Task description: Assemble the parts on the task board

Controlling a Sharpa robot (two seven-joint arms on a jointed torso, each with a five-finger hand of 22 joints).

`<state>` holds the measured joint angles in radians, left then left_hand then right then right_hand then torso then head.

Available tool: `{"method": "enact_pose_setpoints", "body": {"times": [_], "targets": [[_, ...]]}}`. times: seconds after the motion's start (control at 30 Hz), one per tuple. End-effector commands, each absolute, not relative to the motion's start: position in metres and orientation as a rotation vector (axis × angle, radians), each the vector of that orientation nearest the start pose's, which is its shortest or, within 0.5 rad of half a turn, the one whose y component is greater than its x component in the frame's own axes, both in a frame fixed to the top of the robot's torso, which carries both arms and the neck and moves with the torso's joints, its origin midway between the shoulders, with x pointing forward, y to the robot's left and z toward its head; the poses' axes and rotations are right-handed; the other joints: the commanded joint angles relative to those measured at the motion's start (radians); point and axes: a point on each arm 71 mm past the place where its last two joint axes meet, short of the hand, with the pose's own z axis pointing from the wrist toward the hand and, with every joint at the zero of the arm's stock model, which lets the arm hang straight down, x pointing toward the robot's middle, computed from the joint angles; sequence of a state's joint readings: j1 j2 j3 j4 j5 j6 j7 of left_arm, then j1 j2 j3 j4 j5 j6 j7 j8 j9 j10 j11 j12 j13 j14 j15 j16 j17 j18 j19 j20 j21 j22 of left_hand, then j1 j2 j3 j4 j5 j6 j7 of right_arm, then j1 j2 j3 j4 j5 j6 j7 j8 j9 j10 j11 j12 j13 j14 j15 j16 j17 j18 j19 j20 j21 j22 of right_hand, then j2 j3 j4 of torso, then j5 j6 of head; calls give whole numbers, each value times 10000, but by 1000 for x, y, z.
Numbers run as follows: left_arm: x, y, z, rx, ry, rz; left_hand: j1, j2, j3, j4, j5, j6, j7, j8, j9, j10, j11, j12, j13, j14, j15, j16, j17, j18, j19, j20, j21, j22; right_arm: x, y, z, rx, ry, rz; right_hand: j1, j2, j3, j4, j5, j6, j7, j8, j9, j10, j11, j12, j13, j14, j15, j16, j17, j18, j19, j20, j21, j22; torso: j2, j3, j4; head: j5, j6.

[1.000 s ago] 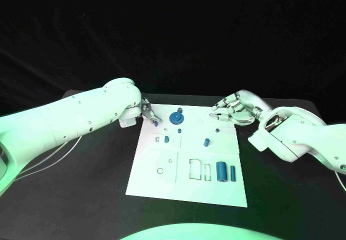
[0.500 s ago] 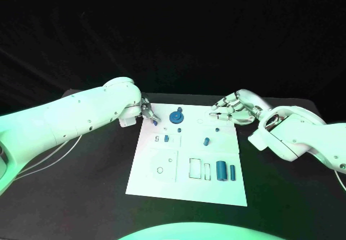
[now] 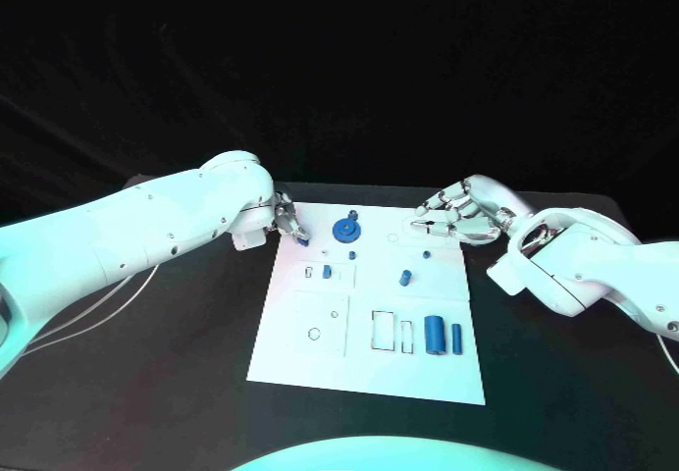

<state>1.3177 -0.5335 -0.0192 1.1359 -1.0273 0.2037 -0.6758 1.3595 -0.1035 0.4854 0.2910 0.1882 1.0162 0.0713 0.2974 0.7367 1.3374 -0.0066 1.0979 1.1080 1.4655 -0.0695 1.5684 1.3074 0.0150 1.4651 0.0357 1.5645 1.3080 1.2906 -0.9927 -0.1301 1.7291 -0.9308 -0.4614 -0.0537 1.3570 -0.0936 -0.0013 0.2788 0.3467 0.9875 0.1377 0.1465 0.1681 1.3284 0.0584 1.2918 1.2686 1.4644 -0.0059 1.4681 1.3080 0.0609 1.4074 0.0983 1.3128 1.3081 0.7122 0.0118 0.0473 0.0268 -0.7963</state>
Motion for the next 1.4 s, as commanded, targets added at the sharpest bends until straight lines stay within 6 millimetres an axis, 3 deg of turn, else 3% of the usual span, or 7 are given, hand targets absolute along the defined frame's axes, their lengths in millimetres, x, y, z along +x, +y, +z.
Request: {"method": "enact_pose_setpoints", "body": {"times": [0.03, 0.17, 0.53, 1.03, 1.4], "targets": [[556, 177, -186, -3495, 23305, -2656, -201, -289, 1878, -1599, 122, -42, 10, 64, 66, 6, 25, -28, -8, 1053, 97, 24, 2634, -131, 1002, 79, 21, 2561, 451, -221, -160, 3166, 16803, 9161, -17, 57, -40, -7, 51, -69, 25, 63, 4, 14, -5, 13, 22, 639, -80, -48, 939, 51, -39, -31, -49, 847, -11, 0, 22, 12, 12], [552, 180, -185, -3967, 23371, -3112, -445, -494, 2281, -1834, 506, 16, -3, 172, 194, 76, 5, 51, 53, 1053, 73, 24, 2634, -133, 1008, 74, 26, 2568, 451, -221, -160, 3170, 16794, 9157, -17, 57, -40, -7, 51, -69, 25, 63, 4, 14, -5, 13, 22, 639, -80, -48, 939, 51, -39, -31, -49, 847, -7, 3, 18, 45, 27], [527, 183, -178, -4751, 23201, -4540, -888, -742, 2708, -2161, 1175, 101, -62, 362, 415, 190, -54, 130, 106, 1053, 22, 24, 2634, -150, 1057, 30, 63, 2628, 451, -223, -160, 3200, 16791, 9120, -22, 61, -45, -3, 56, -68, 24, 67, 5, 9, -6, 7, 14, 639, -81, -52, 935, 54, -45, -31, -62, 840, -8, 1, 25, 94, 47], [504, 181, -182, -2580, 22077, -4181, -1010, -925, 2858, -2373, 1506, 180, -99, 468, 525, 173, -94, -52, -89, 1053, -11, 24, 2634, -150, 1057, 0, 63, 2628, 451, -224, -161, 3235, 16800, 9094, -25, 65, -47, -1, 58, -68, 24, 69, 5, 10, -6, 9, 15, 637, -81, -57, 927, 55, -47, -32, -66, 838, 12, -17, 13, 157, 16], [499, 179, -193, -2097, 22182, -3914, -1102, -1036, 2952, -2480, 1801, 237, -123, 524, 588, 196, -121, -157, -213, 1053, -34, 24, 2634, -150, 1057, -24, 63, 2628, 451, -224, -162, 3242, 16816, 9102, -25, 65, -47, -1, 58, -68, 24, 69, 5, 10, -6, 9, 15, 637, -81, -57, 927, 55, -47, -32, -66, 838, 19, -5, -3, 180, -4]]}}
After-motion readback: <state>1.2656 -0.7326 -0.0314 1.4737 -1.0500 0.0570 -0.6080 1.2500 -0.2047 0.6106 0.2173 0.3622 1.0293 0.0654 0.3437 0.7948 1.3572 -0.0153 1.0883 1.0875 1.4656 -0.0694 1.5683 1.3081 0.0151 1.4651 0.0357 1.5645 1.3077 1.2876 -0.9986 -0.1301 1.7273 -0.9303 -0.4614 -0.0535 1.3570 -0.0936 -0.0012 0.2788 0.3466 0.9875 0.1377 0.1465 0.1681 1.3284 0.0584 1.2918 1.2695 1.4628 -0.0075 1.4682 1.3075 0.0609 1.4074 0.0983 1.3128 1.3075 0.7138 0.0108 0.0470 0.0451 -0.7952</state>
